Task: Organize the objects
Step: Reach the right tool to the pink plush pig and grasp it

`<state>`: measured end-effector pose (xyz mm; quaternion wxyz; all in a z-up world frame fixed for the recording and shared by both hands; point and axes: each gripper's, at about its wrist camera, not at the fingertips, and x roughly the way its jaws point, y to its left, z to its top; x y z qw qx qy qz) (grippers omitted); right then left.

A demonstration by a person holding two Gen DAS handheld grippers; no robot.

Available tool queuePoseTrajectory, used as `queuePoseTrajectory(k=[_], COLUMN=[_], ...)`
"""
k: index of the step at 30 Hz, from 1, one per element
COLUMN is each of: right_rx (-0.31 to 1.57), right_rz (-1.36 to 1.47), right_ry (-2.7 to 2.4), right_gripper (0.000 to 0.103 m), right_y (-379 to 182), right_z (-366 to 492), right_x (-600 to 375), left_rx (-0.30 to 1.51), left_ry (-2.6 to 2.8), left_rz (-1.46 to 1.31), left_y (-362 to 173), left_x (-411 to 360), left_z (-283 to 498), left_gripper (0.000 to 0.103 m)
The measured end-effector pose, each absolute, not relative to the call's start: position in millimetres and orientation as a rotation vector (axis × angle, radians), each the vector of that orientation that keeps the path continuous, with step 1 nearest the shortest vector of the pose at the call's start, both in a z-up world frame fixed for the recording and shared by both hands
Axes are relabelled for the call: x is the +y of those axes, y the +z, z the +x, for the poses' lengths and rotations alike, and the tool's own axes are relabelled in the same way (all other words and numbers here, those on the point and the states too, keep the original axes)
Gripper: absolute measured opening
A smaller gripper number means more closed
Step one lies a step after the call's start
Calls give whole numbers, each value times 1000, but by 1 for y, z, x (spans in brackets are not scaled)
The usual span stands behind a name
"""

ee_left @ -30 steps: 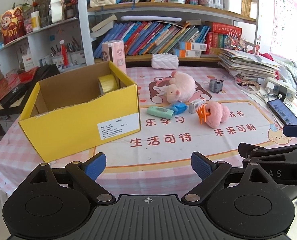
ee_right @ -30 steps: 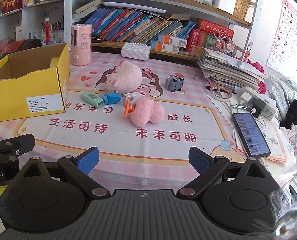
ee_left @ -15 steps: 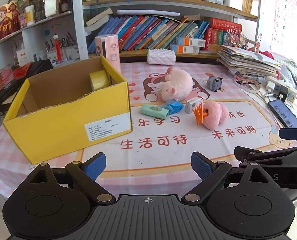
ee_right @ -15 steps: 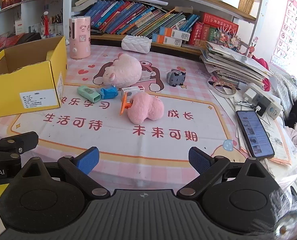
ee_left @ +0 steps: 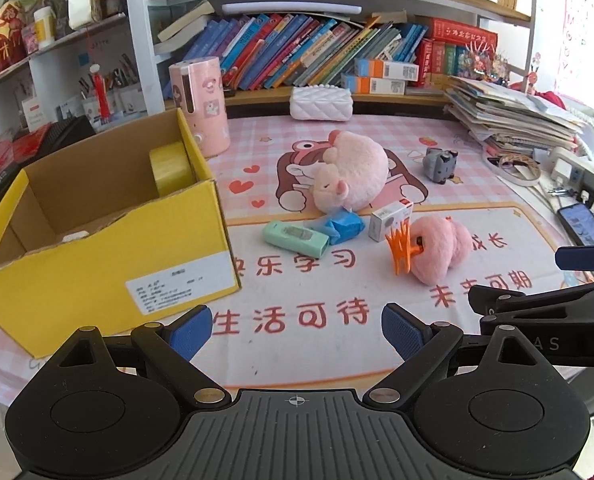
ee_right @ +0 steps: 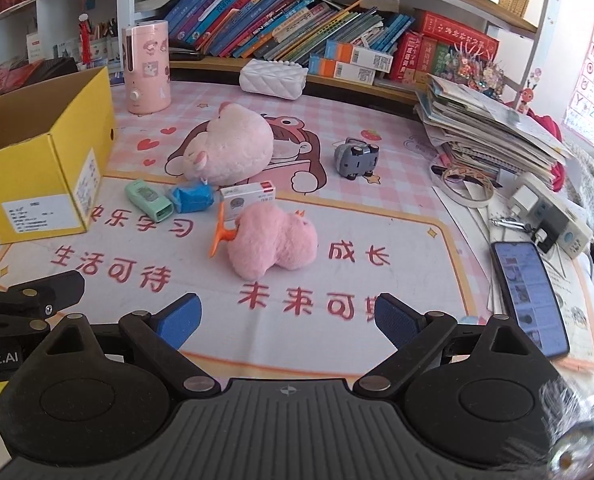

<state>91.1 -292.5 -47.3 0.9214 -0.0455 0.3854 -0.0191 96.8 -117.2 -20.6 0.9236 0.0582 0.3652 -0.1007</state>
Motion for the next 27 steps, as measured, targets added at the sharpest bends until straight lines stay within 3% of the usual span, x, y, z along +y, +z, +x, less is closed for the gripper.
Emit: queuePoseTrajectory(k=[13, 20, 25, 27], right_rx=[848, 901, 921, 934], right_rz=[-70, -104, -115, -118], right_ry=[88, 175, 218, 229], right_gripper=[83, 95, 96, 85], right_y=[-63, -79, -88, -92], right_z=[145, 181, 200, 207], right_x=[-314, -304, -300, -300], left_rx=[807, 847, 857, 862], left_ry=[-138, -67, -40, -37], left_rz=[151, 149, 143, 138], left_y=[-28, -33, -33, -34], left_x=[-143, -141, -140, -140], left_z=[129, 143, 150, 152], left_gripper=[88, 88, 88, 88])
